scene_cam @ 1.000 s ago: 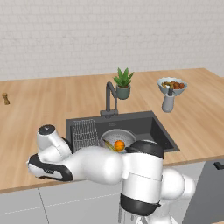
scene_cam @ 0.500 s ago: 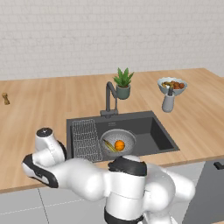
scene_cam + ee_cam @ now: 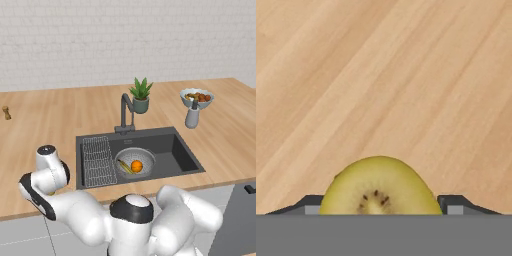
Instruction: Put the colander in the sink, put the kiwi, banana, orange in the colander, and turn on the sink faucet and pour water over the colander.
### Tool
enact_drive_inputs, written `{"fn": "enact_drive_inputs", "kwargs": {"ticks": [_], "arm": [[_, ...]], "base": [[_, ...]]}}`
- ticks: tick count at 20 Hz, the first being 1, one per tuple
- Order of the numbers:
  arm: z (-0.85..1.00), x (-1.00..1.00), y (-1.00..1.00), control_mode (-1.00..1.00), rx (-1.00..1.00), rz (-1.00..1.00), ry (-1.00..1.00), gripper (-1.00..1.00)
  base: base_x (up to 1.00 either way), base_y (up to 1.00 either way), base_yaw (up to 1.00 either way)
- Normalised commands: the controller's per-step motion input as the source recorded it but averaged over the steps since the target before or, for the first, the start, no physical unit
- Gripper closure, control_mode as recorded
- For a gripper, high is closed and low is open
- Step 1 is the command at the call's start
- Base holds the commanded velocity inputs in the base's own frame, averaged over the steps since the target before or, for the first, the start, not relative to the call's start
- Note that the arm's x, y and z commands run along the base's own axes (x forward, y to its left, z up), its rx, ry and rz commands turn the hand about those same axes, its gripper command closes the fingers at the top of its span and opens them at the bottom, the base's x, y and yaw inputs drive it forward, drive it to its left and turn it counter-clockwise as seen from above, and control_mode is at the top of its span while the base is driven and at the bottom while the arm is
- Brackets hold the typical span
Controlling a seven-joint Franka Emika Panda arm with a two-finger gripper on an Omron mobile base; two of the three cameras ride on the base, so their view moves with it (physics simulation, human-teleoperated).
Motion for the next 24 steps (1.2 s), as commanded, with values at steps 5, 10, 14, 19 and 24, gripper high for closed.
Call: {"fn": "enact_drive_inputs", "kwargs": {"ticks": [5,10,14,19,24], "arm": [[0.00,0.00,0.11,-1.00,0.00,0.01,0.00,1.00],[0.36,-0.36,-0.21,-1.00,0.02,0.00,-0.10,1.00],[0.97,-0.55,-0.88,-1.00,0.04,-0.02,-0.22,1.00],[1.00,-0.34,-1.00,-1.00,0.13,-0.08,-0.19,1.00],[0.74,-0.03,-1.00,-1.00,0.13,-0.15,-0.08,1.00]], "base": [[0.00,0.00,0.00],[0.00,0.00,0.00],[0.00,0.00,0.00],[0.00,0.00,0.00],[0.00,0.00,0.00]]}}
